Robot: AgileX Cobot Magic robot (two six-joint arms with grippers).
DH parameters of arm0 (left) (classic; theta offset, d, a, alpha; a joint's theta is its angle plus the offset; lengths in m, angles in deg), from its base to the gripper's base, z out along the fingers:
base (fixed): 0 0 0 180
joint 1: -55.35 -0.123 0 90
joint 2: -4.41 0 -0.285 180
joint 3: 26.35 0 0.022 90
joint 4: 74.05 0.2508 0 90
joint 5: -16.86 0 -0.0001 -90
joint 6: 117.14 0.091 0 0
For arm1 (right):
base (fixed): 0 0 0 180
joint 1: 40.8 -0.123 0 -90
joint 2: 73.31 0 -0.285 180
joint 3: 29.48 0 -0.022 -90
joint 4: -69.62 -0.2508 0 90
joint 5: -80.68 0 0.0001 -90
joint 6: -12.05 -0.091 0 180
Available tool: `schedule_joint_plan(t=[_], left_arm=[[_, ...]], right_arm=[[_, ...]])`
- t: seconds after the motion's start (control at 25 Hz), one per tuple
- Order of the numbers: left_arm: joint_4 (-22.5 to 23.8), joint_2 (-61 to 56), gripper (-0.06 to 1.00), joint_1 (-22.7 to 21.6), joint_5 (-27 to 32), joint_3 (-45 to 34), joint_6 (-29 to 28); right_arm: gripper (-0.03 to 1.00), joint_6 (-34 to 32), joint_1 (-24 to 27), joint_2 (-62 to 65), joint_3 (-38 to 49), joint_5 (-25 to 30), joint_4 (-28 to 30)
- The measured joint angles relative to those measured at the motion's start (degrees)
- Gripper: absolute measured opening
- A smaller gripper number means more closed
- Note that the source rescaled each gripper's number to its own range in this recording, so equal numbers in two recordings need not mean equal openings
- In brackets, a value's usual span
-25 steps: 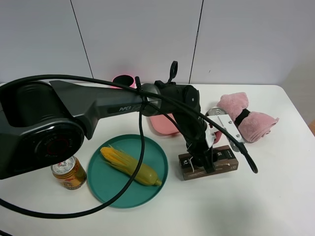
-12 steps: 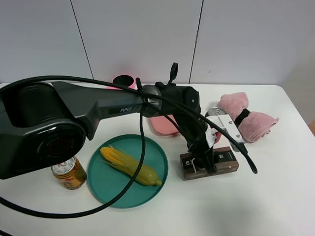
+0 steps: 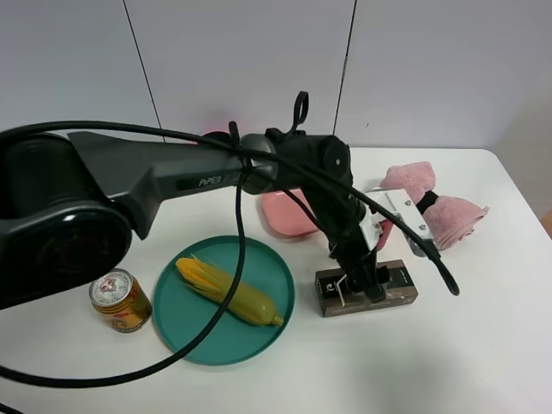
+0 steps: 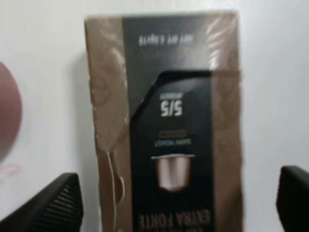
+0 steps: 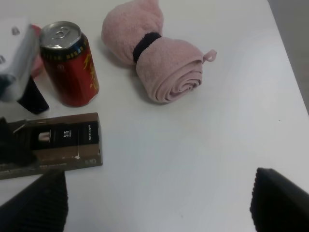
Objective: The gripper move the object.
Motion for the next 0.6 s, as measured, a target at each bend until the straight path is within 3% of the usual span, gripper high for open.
schedule_joint_plan(t=[0.16, 0.32, 0.48, 0.6], left_arm=[[4.29, -7.77, 0.52, 0.0, 5.88, 0.0, -4.58], [15.04, -18.11, 0.52, -1.27, 10.15, 0.0, -13.51], [23.94, -27.96, 0.52, -7.67, 17.45, 0.0, -26.18], [27.76, -33.66, 0.52, -14.68, 21.31, 0.0, -28.73]], right_arm=[[1.0, 0.0, 0.0, 0.0, 0.0, 0.0, 0.0], [1.0, 0.0, 0.0, 0.0, 0.0, 0.0, 0.0], [1.0, 0.0, 0.0, 0.0, 0.0, 0.0, 0.0], [1.0, 0.0, 0.0, 0.0, 0.0, 0.0, 0.0]])
